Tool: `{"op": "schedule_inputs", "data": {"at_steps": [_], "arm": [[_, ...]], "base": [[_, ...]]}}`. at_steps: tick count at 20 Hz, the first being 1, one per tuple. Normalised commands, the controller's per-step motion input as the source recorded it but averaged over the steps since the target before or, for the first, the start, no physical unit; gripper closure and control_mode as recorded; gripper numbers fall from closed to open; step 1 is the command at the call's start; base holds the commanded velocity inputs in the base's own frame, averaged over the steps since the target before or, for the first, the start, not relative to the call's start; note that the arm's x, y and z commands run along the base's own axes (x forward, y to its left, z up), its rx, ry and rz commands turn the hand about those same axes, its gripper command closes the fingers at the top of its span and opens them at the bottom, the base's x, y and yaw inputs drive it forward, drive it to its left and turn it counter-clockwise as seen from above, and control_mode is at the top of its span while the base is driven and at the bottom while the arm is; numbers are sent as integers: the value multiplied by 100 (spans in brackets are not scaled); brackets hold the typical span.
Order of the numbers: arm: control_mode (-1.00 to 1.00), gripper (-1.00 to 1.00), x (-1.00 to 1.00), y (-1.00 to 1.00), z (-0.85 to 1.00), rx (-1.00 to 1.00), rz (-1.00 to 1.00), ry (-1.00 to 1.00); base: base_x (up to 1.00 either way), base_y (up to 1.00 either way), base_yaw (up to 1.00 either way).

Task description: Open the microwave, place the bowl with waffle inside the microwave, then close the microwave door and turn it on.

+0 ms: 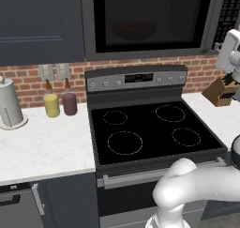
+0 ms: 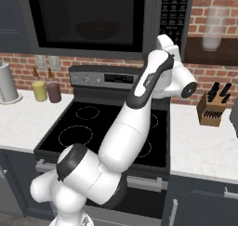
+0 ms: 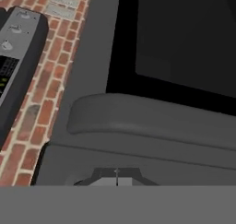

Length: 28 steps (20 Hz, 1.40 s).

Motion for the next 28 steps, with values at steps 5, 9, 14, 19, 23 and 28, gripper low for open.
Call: {"op": "schedule_inputs", "data": {"at_steps": [5,9,14,19,23,28], "arm": [[-100,100,42,-9,-14,0,0,0],[-100,100,41,-14,0,0,0,0],[-100,100,29,-26,0,0,-1,0],[-100,100,8,-29,0,0,-8,0],[-100,100,17,-4,-3,0,-8,0],[-100,100,10,0,-15,0,-7,0]], "base": [[0,0,0],[0,0,0],[0,0,0],[0,0,0],[0,0,0],[0,0,0]]}}
